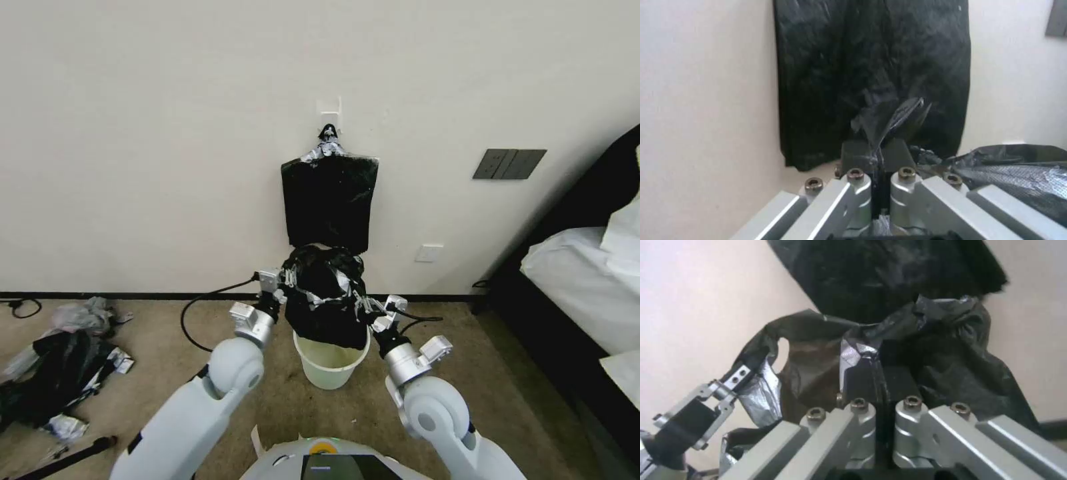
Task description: Place a trash bag onto the trash bin.
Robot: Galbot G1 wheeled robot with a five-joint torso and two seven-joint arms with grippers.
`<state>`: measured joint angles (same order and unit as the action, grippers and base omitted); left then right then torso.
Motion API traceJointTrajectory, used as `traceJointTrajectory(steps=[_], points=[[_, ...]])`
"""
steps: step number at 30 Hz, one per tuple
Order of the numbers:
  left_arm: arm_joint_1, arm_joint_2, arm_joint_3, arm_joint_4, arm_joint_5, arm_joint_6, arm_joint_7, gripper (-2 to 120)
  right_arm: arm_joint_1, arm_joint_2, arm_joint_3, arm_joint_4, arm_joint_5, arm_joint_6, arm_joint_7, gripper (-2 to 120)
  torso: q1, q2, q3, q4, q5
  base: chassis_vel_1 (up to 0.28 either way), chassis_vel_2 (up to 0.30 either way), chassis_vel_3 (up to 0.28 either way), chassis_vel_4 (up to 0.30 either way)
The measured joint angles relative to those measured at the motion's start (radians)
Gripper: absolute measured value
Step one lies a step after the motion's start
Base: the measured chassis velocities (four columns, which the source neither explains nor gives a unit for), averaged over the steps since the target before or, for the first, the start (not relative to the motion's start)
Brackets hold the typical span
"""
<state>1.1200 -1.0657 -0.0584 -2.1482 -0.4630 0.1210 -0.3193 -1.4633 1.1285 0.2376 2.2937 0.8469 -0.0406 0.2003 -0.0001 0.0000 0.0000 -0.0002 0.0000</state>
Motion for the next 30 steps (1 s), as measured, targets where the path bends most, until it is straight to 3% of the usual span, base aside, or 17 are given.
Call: traceJointTrajectory(steps=[11, 17, 25, 30], points=[[0.042, -0.049, 0.040, 0.010, 0.023, 0.002, -0.027, 0, -0.085, -0.010, 0.038, 0.005, 0.004, 0.019, 0.030, 0, 0.000, 0.000, 0.000, 0.0001, 0.0001, 0.000, 0.000, 0.000, 0.000], [0.128, -0.061, 0.037, 0.013, 0.024, 0.019, -0.061, 0, -0.113, 0.008, 0.043, -0.026, 0.004, 0.019, 0.089, 0, 0.000, 0.000, 0.000, 0.0002, 0.0000, 0.000, 0.000, 0.000, 0.000], [0.211, -0.078, 0.027, 0.040, 0.034, 0.039, -0.102, 0, -0.133, 0.054, -0.018, -0.041, -0.019, -0.036, 0.197, 0, 0.000, 0.000, 0.000, 0.0003, -0.0001, 0.000, 0.000, 0.000, 0.000], [0.234, -0.101, 0.042, 0.100, 0.088, 0.044, -0.123, 0, -0.118, 0.084, -0.076, -0.056, -0.075, -0.068, 0.318, 0, 0.000, 0.000, 0.000, 0.0003, 0.0000, 0.000, 0.000, 0.000, 0.000]])
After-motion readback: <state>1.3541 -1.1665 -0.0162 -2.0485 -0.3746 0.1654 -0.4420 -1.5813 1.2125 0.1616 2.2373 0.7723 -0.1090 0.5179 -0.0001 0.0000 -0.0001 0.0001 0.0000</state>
